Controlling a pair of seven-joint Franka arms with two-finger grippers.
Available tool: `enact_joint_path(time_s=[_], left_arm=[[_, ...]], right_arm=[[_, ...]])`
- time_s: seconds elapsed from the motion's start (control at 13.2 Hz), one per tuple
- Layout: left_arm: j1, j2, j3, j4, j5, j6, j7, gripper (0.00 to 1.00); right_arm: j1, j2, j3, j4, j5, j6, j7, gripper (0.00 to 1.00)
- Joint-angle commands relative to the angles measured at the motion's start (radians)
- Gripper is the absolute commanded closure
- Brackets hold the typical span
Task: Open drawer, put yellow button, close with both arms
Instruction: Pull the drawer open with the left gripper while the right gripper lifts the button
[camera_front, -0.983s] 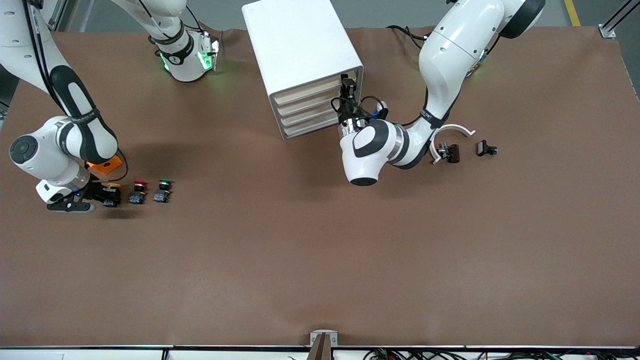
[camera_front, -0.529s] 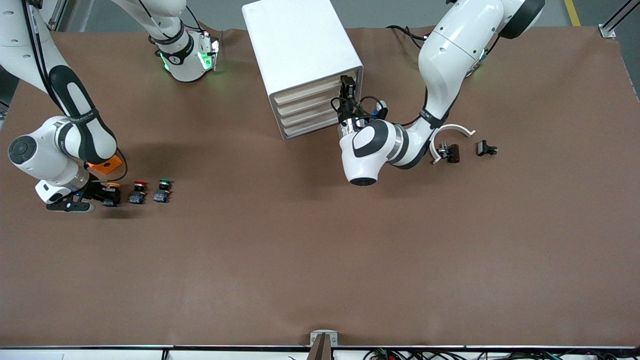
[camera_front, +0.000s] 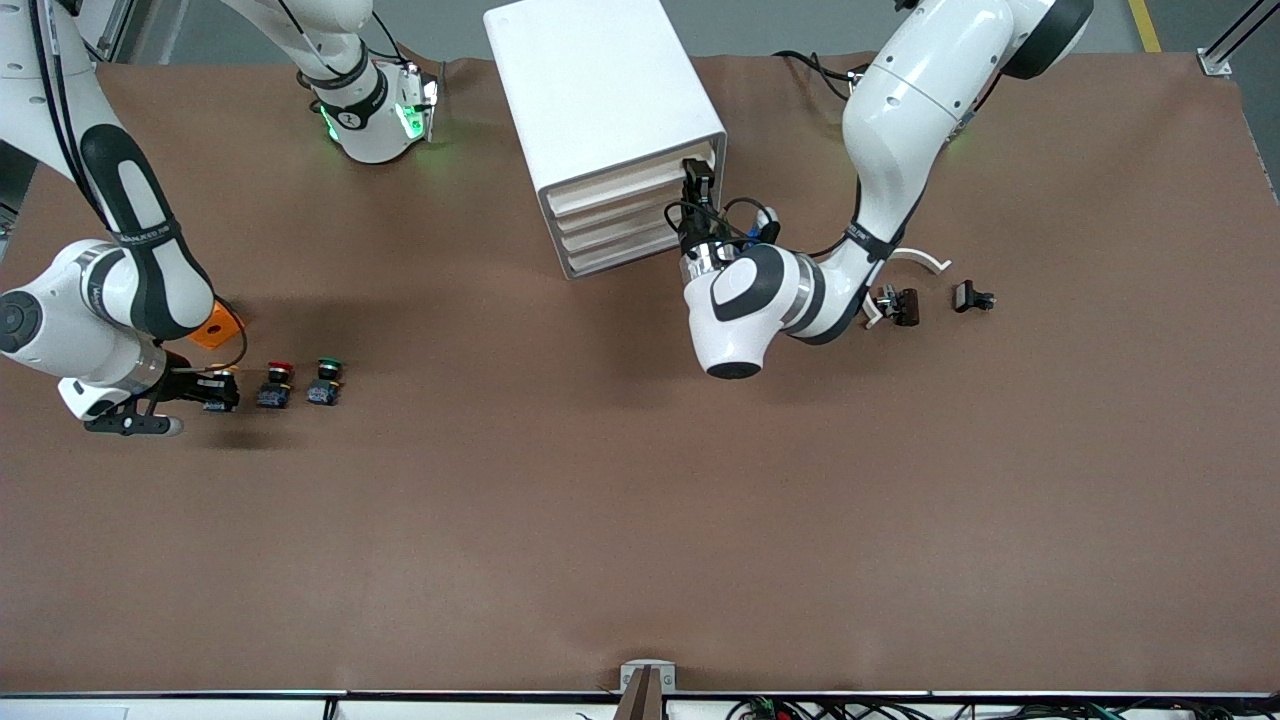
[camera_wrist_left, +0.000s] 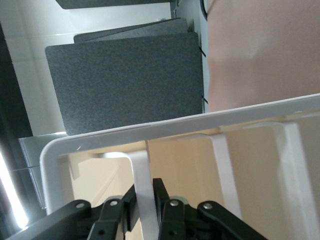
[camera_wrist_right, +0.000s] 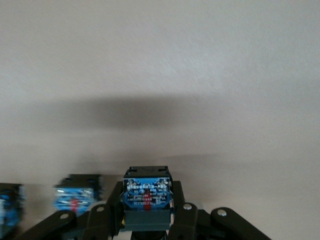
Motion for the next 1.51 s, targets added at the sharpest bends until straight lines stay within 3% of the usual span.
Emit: enact_joint_path(time_s=[0.0,0.61,0.83,1.06,1.44], left_arm=[[0.043,0.045,0.005,0.09,0.04,-0.005,-0.003,0.86],[0.063,0.054,0.072,0.127,0.063,0.002,0.005,0.86],[0.063,0.06,0.094,0.144,0.063,0.007,0.006,0.86],[0.074,0.061,0.095,0.15,0.062,0.012,0.006,0.85],[0.091,0.062,0.095,0.161,0.061,0.012,0.006,0.84]], right_arm=[[0.049,-0.048,-0.001,0.036,0.004,-0.123,0.098,1.0],[0.151,-0.114,-0.001,0.083,0.002,-0.261,0.381,1.0],[0.198,-0.143,-0.001,0.141,0.002,-0.379,0.53,1.0],[0.304,-0.169,0.001,0.254,0.004,-0.586,0.764,1.0],[0.525,-0.192,0.002,0.4,0.031,-0.761,1.166,1.0]])
